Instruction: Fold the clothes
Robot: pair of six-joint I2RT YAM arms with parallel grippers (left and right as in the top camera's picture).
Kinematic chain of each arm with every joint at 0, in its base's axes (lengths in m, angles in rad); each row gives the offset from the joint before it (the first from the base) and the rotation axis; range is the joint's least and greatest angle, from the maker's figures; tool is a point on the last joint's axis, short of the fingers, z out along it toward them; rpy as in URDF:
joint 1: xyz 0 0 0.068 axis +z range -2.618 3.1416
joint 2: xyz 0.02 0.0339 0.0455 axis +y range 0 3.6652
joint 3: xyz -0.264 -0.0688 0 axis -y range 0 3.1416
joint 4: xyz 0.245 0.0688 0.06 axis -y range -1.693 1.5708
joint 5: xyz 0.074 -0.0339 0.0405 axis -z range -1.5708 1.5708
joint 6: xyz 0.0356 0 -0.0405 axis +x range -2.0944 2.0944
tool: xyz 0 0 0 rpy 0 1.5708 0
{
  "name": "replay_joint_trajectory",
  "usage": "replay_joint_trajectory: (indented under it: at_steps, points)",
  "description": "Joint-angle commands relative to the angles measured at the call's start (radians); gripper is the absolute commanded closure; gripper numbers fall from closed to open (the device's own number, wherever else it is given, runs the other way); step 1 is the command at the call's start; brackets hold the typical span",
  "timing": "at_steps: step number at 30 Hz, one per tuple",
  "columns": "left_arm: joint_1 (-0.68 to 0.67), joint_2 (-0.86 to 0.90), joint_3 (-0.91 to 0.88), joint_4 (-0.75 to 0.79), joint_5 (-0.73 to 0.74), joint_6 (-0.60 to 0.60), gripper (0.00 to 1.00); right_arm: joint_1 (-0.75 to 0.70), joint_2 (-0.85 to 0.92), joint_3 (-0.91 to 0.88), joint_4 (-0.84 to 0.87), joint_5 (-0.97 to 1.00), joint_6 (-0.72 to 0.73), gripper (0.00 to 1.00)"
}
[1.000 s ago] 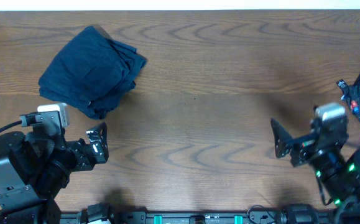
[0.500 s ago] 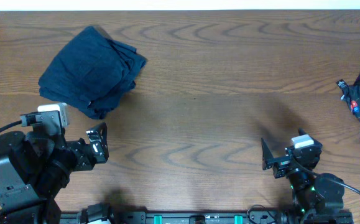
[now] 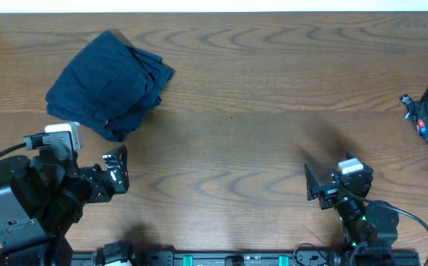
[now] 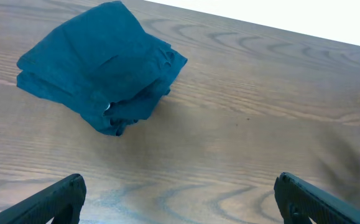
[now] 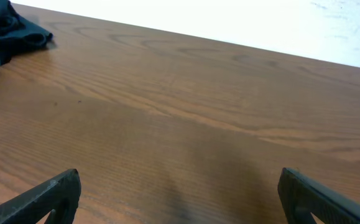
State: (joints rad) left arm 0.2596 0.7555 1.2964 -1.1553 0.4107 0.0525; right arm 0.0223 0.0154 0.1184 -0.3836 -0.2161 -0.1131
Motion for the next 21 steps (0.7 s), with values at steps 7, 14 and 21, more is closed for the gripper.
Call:
replay_joint_trajectory:
  at_steps: [7,14,21]
  points:
    - [-0.004,0.0,-0.003,0.0,-0.012,-0.001,0.02,-0.01,-0.01,-0.005,0.002,-0.013,0.011,0.01]
    - [-0.006,0.001,-0.003,0.0,-0.012,-0.001,0.02,-0.01,-0.01,-0.005,0.002,-0.013,0.011,0.01]
    - [-0.058,0.001,-0.003,-0.008,-0.016,-0.001,0.02,-0.01,-0.01,-0.005,0.002,-0.013,0.011,0.01]
